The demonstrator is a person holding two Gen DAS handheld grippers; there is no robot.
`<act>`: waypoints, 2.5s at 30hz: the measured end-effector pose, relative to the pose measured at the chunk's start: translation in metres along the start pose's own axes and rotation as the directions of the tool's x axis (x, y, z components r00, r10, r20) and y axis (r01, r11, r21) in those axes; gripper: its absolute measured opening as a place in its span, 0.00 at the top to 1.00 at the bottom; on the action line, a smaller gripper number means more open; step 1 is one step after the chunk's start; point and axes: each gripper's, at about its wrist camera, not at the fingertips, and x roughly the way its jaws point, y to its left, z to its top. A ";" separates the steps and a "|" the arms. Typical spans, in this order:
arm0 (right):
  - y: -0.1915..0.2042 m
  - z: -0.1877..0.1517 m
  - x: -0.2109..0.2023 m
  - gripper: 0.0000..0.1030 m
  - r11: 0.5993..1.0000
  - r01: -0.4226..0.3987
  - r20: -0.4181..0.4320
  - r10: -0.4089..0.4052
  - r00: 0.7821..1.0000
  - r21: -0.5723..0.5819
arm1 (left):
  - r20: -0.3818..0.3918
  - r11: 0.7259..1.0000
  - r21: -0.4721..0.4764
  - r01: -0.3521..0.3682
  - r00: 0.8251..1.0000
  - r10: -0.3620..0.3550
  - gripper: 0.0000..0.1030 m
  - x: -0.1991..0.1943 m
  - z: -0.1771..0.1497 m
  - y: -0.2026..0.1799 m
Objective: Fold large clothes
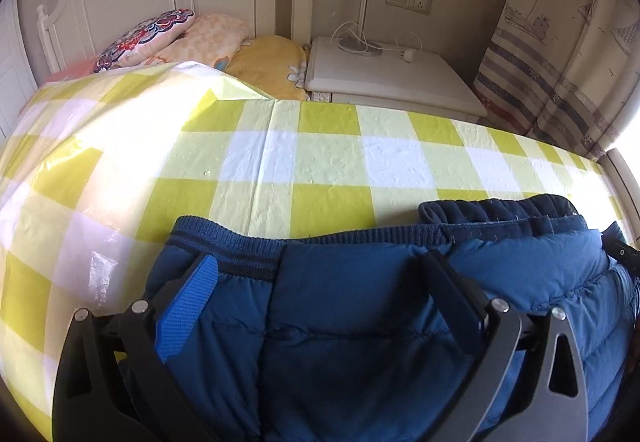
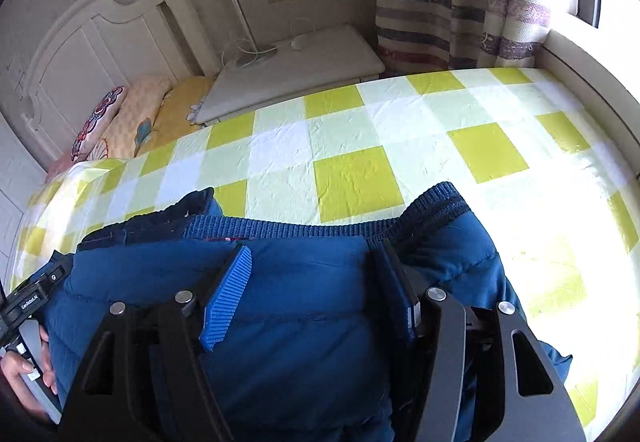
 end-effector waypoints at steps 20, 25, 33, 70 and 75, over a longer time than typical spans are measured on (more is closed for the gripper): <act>0.096 -0.112 -0.079 0.12 0.877 0.009 0.045 0.014 0.999 -0.481 | 0.065 0.970 0.238 -0.057 0.997 0.043 0.02 -0.061 -0.074 -0.078; 0.084 -0.108 -0.083 0.11 0.908 -0.013 0.018 0.023 1.000 -0.418 | 0.052 0.980 0.197 -0.042 0.998 0.032 0.02 -0.060 -0.073 -0.066; -0.017 -0.106 -0.103 0.11 0.985 0.056 0.085 -0.043 0.995 -0.165 | 0.127 0.976 -0.018 -0.218 0.968 0.218 0.02 -0.098 -0.093 0.020; -0.019 -0.186 -0.158 0.06 0.969 0.044 0.123 -0.014 0.992 -0.244 | 0.116 0.992 -0.007 -0.123 0.986 0.123 0.02 -0.155 -0.177 0.039; 0.020 -0.201 -0.190 0.06 0.932 0.040 0.214 0.041 0.976 -0.360 | 0.244 0.991 0.113 -0.068 0.969 0.039 0.03 -0.203 -0.192 -0.019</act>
